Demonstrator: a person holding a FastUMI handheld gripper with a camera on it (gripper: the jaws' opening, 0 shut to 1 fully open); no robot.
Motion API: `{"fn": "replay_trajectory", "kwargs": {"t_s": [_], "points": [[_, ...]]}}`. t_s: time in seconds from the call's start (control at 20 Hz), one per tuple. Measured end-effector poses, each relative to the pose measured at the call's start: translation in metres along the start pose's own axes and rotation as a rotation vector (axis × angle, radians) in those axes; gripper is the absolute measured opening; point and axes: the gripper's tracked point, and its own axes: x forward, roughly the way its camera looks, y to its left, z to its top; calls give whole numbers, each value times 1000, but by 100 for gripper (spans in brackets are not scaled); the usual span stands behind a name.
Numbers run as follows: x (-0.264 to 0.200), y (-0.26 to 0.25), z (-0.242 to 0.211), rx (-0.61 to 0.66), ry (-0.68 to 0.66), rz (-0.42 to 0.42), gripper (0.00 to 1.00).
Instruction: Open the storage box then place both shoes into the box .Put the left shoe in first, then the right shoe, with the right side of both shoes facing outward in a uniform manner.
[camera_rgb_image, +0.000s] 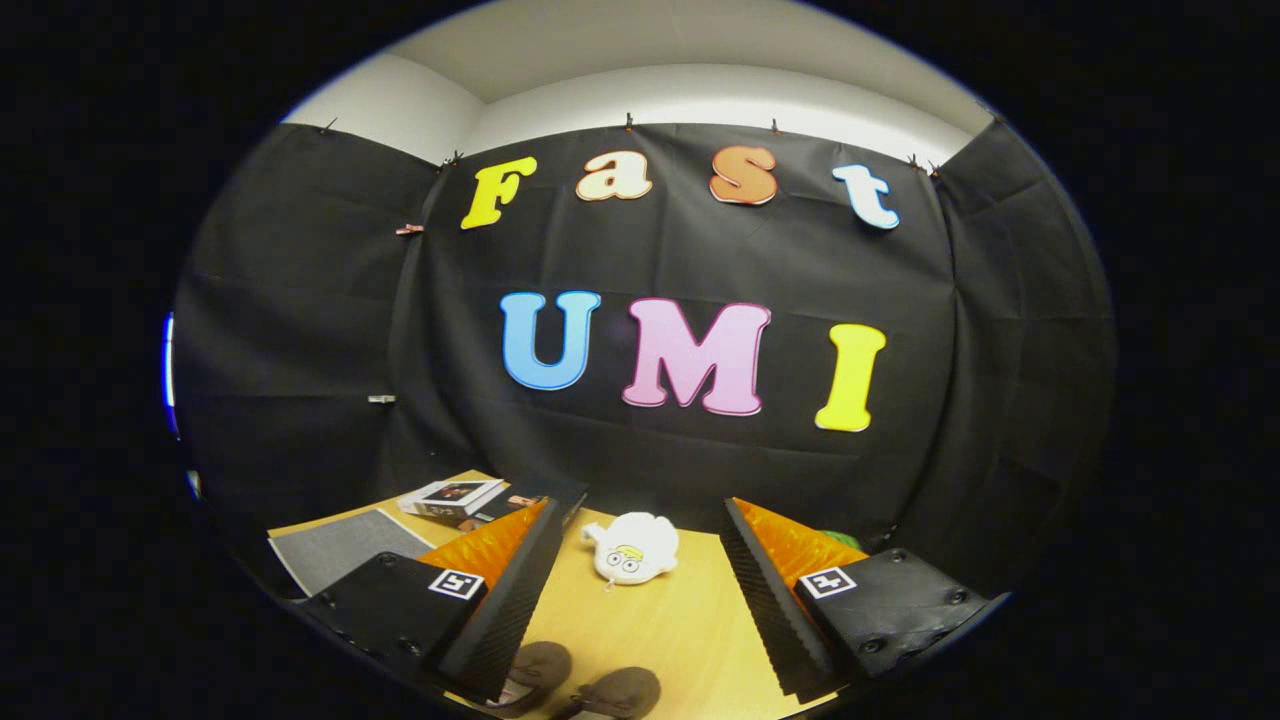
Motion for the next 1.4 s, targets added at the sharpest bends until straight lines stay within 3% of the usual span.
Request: {"fn": "replay_trajectory", "kwargs": {"t_s": [0.2,0.5,0.7,0.95,1.4], "points": [[1,65,-27,254,133,230,98],[14,132,-92,668,401,424,98],[6,177,-135,871,548,528,98],[-1,219,-187,1008,685,578,98],[9,267,-249,1166,818,607,98]]}}
